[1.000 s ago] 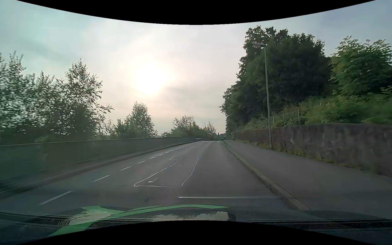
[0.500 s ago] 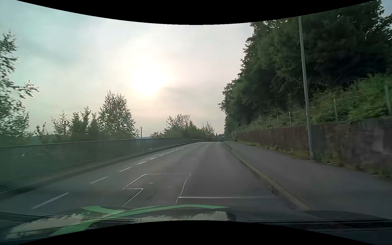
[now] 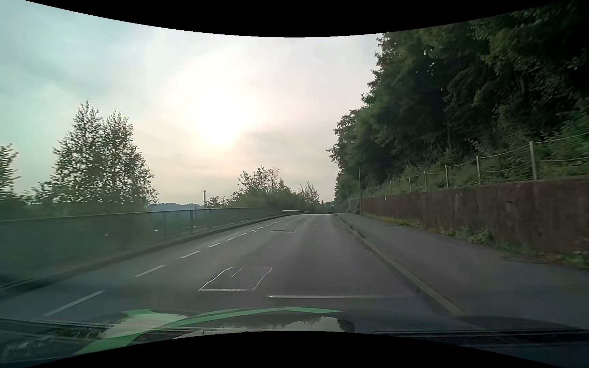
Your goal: Follow the waypoints while adhering to traffic rules and regulations
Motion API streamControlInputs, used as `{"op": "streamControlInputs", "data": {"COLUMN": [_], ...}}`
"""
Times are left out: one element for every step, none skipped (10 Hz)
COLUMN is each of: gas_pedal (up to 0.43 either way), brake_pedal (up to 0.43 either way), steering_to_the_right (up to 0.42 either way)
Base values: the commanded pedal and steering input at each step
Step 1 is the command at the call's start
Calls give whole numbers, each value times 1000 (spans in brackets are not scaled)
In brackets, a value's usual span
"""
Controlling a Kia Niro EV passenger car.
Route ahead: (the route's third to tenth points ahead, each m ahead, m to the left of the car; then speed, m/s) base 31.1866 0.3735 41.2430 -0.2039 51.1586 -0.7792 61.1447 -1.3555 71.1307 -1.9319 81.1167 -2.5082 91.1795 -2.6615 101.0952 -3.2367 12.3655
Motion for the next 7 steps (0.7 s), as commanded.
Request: {"op": "streamControlInputs", "data": {"gas_pedal": [209,209,209,209,209,209,209], "brake_pedal": [0,0,0,0,0,0,0], "steering_to_the_right": [5,6,6,6,5,5,5]}}
